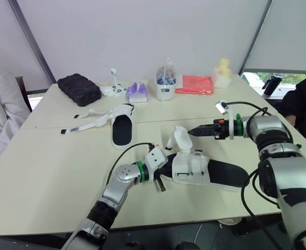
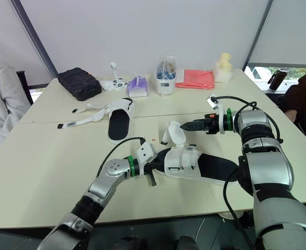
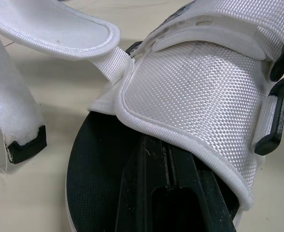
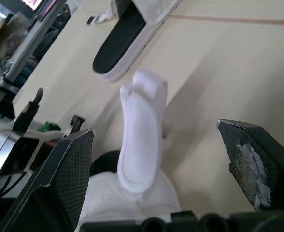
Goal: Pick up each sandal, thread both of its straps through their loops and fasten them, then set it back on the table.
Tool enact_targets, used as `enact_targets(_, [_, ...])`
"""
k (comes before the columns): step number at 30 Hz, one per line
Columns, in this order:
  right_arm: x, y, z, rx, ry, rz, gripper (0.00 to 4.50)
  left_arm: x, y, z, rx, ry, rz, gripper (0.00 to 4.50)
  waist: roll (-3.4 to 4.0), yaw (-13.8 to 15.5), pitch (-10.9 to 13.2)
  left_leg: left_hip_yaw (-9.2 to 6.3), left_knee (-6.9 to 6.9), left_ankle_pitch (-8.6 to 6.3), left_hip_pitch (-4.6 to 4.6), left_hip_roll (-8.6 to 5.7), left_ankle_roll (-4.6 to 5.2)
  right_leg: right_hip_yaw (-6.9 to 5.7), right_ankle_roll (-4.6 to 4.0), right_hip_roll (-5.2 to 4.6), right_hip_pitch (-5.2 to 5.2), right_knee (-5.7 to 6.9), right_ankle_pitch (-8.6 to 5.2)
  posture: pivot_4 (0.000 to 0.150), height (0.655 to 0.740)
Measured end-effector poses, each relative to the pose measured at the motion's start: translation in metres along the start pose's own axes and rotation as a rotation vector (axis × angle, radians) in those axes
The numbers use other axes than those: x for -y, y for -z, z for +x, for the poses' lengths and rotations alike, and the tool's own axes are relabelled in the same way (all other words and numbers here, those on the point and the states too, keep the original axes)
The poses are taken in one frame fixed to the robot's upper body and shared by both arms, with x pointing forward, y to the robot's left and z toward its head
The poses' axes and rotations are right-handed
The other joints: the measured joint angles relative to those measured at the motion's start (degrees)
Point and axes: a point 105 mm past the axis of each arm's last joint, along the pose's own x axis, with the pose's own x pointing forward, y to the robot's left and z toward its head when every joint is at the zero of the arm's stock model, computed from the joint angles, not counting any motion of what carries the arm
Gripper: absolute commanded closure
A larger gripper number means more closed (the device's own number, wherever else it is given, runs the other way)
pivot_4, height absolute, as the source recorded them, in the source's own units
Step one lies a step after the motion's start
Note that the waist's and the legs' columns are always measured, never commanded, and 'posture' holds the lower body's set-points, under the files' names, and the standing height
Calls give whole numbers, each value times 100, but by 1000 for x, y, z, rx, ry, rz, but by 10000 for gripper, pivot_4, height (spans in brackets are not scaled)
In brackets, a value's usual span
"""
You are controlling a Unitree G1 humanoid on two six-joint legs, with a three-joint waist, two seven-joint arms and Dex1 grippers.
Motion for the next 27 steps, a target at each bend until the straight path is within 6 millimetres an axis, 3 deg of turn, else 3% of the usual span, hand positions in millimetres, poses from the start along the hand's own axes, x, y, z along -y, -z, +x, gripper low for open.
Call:
enact_targets(8, [-11,6,16,-12,-102,63,851,0,0,0,0,4,-1,45000,0,7,0,0,1,0,0,0,0,0,0,0,0,0,0,1500,7400])
enact_targets(14, [-32,13,44,-64,-242,112,851,0,0,0,1,1,-1,45000,1,6,-1,0,1,0,0,0,-1,0,0,0,-2,3,0,1500,7400])
enact_targets(21, [-59,-11,63,-23,-366,149,851,0,1,-3,7,-37,-7,45000,3,-4,-2,-2,-2,0,0,1,-2,0,0,0,-6,5,0,1500,7400])
enact_targets(27, [-70,-17,76,2,-418,181,851,-1,1,-7,2,-61,-4,45000,6,-66,-4,-2,-6,1,0,3,-2,0,-1,-1,-9,8,0,1500,7400])
